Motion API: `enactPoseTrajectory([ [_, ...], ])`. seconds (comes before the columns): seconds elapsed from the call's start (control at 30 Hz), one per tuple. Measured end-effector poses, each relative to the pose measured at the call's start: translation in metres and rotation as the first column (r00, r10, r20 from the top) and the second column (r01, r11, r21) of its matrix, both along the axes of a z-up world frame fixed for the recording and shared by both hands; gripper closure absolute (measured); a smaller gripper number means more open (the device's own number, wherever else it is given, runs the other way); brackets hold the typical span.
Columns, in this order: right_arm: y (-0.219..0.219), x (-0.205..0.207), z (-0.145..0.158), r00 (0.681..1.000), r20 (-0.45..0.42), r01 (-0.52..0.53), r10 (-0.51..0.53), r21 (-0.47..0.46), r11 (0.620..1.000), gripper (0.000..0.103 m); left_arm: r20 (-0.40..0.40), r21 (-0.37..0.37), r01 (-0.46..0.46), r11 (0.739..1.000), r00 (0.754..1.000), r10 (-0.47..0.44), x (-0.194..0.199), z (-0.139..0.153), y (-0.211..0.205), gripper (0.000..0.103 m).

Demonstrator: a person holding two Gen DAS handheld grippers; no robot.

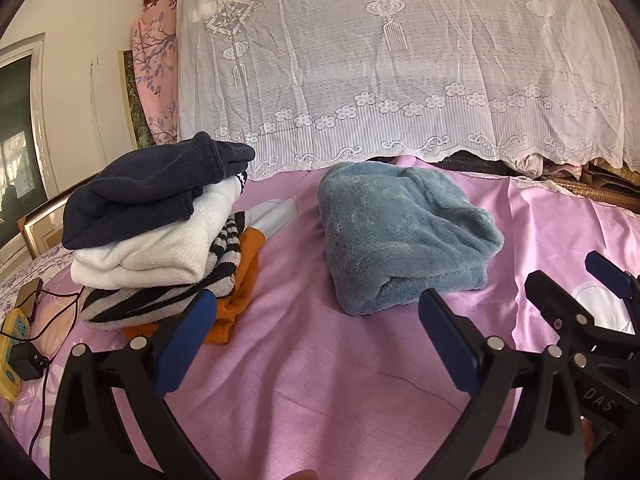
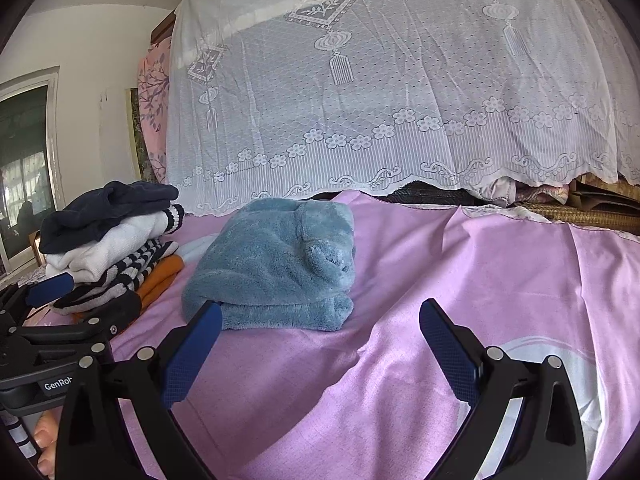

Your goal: Fold small clothes

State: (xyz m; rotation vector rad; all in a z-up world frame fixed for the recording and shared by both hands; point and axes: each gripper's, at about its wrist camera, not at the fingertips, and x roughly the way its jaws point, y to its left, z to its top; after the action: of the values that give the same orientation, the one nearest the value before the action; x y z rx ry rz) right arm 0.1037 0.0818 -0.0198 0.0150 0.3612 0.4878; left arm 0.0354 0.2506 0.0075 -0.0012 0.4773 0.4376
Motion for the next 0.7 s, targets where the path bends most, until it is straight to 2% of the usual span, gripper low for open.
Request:
enactPoseTrajectory([
  [0.7,-0.0033,0.0028,0.0004,1.000,-0.001,0.009,-0.009,0.007,1.000,0.003,-0.023,0.007,0.001,1.000,1.000,-0.001,0.0049,-0.0053,-0.0023,0.004],
])
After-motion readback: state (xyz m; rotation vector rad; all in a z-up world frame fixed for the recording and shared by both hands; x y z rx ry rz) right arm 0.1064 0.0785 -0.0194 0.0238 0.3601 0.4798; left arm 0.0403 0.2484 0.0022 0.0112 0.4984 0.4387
